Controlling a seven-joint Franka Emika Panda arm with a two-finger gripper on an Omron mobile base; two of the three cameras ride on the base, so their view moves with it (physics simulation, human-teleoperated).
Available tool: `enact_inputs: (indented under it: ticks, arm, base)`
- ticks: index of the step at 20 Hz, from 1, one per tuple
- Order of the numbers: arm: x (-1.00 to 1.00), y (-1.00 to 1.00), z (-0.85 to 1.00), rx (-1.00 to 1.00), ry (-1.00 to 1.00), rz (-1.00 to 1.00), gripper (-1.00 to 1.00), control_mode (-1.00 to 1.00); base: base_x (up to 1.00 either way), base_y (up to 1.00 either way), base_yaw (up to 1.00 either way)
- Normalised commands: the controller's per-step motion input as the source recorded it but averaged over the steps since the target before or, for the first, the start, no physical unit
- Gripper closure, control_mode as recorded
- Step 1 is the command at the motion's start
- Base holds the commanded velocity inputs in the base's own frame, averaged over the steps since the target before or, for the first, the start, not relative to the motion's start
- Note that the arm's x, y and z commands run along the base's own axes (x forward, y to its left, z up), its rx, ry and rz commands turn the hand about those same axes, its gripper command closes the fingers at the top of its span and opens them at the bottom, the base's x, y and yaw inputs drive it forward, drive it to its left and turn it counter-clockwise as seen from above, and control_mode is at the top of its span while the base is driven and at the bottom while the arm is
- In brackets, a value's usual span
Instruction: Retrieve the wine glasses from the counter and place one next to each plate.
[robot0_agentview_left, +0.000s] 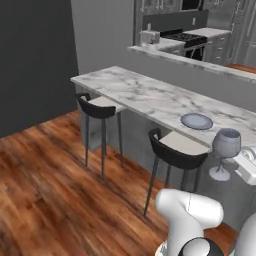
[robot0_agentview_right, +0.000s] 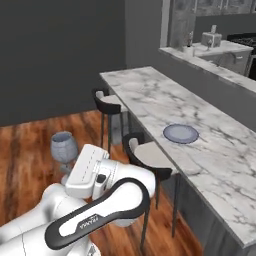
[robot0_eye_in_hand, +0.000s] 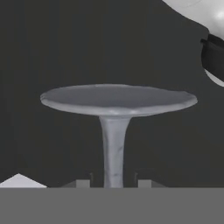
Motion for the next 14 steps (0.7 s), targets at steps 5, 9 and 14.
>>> enact_inputs:
  ticks: [5,9,14]
  arm:
    - [0.0,0.0,0.0,0.0,0.0,0.0,1.0,1.0]
    - [0.0,0.0,0.0,0.0,0.0,0.0,1.0,1.0]
    - [0.0,0.0,0.0,0.0,0.0,0.0,1.0,1.0]
  base:
    - [0.76,0.42,-0.27]
    - [0.69,0.4,-0.36]
    - [0.52,0.08,-0.4]
